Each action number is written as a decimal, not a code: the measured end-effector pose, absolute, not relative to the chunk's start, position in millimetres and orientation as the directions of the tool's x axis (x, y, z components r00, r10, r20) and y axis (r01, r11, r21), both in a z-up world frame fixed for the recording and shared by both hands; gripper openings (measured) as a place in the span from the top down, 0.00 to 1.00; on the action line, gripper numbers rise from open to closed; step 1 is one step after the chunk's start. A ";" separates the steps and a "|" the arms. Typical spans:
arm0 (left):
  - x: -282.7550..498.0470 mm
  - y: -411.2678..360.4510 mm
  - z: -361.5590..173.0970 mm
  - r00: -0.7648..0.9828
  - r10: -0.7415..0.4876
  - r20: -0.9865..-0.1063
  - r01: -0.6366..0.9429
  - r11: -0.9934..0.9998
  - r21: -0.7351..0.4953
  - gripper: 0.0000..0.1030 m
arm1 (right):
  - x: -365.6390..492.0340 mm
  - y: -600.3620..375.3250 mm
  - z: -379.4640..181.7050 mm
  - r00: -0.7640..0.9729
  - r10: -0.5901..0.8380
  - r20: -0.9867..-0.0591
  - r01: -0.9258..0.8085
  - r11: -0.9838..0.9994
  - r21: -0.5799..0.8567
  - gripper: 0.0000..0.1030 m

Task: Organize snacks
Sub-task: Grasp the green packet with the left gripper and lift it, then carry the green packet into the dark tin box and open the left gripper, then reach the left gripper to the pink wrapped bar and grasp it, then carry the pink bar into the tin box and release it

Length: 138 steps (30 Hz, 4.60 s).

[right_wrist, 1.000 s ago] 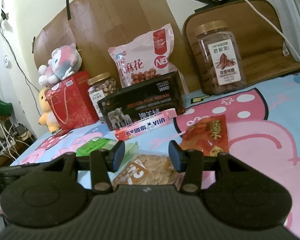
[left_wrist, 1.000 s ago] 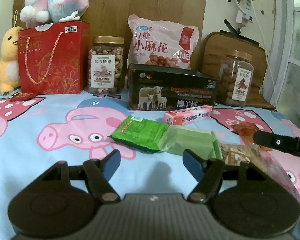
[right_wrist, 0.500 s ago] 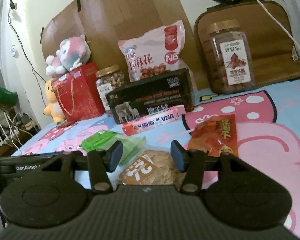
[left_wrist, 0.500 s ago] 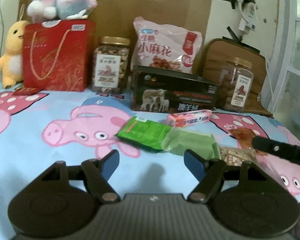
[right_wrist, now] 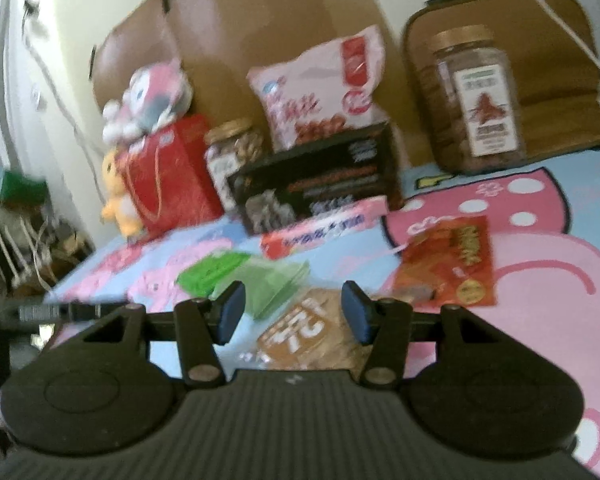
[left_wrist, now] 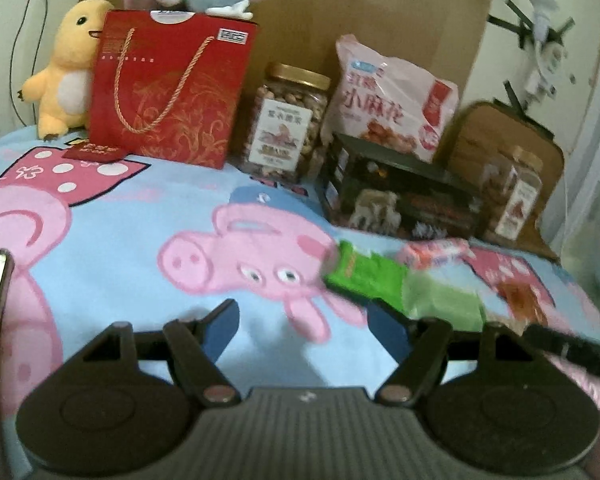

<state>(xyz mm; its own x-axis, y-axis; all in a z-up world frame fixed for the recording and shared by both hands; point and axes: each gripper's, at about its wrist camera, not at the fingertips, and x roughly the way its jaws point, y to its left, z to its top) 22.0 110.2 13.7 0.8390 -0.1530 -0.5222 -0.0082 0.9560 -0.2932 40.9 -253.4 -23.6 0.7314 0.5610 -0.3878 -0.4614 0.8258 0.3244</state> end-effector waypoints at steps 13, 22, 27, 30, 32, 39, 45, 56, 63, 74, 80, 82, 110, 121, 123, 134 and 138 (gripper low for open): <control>95.1 106.0 17.9 0.801 -0.258 -0.540 0.026 0.916 -0.399 0.29 | 87.9 -159.6 -26.8 0.564 0.603 -0.564 -0.637 0.752 0.167 0.62; 107.9 103.5 9.8 0.772 -0.313 -0.553 0.063 0.904 -0.423 0.29 | 102.3 -190.4 -22.7 0.630 0.554 -0.545 -0.527 0.820 0.225 0.60; 112.7 96.4 0.0 0.732 -0.360 -0.579 0.094 0.894 -0.437 0.47 | 101.5 -151.0 -25.6 0.580 0.582 -0.569 -0.617 0.771 0.160 0.58; 109.7 86.3 -1.3 0.747 -0.325 -0.580 0.119 0.924 -0.364 0.54 | 110.3 -132.9 -28.6 0.592 0.565 -0.575 -0.623 0.773 0.117 0.57; 108.1 88.5 -0.9 0.748 -0.325 -0.579 0.108 0.920 -0.376 0.55 | 117.1 -123.2 -28.7 0.592 0.562 -0.578 -0.629 0.770 0.106 0.62; 83.2 98.7 23.0 0.797 -0.343 -0.498 0.116 0.895 -0.431 0.59 | 94.5 -124.3 -18.0 0.662 0.563 -0.495 -0.611 0.788 0.079 0.75; 103.6 77.6 69.4 0.843 -0.367 -0.393 0.207 0.896 -0.392 0.59 | 89.6 -127.9 8.4 0.772 0.524 -0.360 -0.562 0.827 -0.001 0.75; 238.7 22.6 62.7 0.784 -0.436 -0.442 0.249 0.873 -0.419 0.59 | 194.7 -166.1 26.9 0.889 0.292 -0.352 -0.312 0.950 -0.002 0.67; 174.7 59.7 59.6 0.815 -0.468 -0.342 0.270 0.828 -0.492 0.59 | 154.5 -238.9 24.0 0.889 0.317 -0.331 -0.269 0.946 0.183 0.67; 173.4 60.0 18.3 0.751 -0.440 -0.492 0.161 0.845 -0.511 0.57 | 169.7 -290.4 -17.0 0.808 0.372 -0.457 -0.105 0.854 0.509 0.72; 191.0 44.1 4.8 0.727 -0.426 -0.539 0.147 0.863 -0.483 0.57 | 184.4 -260.6 -15.5 0.771 0.377 -0.514 -0.150 0.891 0.428 0.70; 196.7 38.0 -2.6 0.707 -0.440 -0.554 0.154 0.860 -0.486 0.59 | 192.5 -258.0 -20.7 0.759 0.373 -0.534 -0.125 0.888 0.443 0.70; 20.2 123.0 4.9 0.786 -0.293 -0.544 -0.001 0.880 -0.475 0.58 | 27.7 -180.8 -18.9 0.588 0.612 -0.529 -0.529 0.786 0.320 0.64; 22.4 117.9 -0.7 0.764 -0.350 -0.542 0.053 0.872 -0.487 0.51 | 27.3 -178.7 -19.5 0.662 0.557 -0.501 -0.538 0.819 0.199 0.50; 23.8 116.2 -1.5 0.761 -0.351 -0.545 0.056 0.873 -0.485 0.51 | 29.7 -172.5 -22.2 0.663 0.551 -0.507 -0.545 0.819 0.177 0.50; 31.0 104.8 24.7 0.785 -0.352 -0.510 0.100 0.884 -0.457 0.55 | 28.7 -165.7 -14.0 0.719 0.495 -0.487 -0.503 0.855 0.127 0.73; 61.7 93.6 48.7 0.806 -0.363 -0.467 0.138 0.883 -0.448 0.55 | 44.4 -174.3 1.7 0.769 0.474 -0.430 -0.476 0.873 0.110 0.73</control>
<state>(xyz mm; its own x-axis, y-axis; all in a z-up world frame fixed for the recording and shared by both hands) 61.7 93.6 48.7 0.8062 -0.3630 -0.4672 0.1381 0.8833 -0.4480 44.4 -174.3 1.7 0.7686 0.4735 -0.4301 -0.4760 0.8725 0.1101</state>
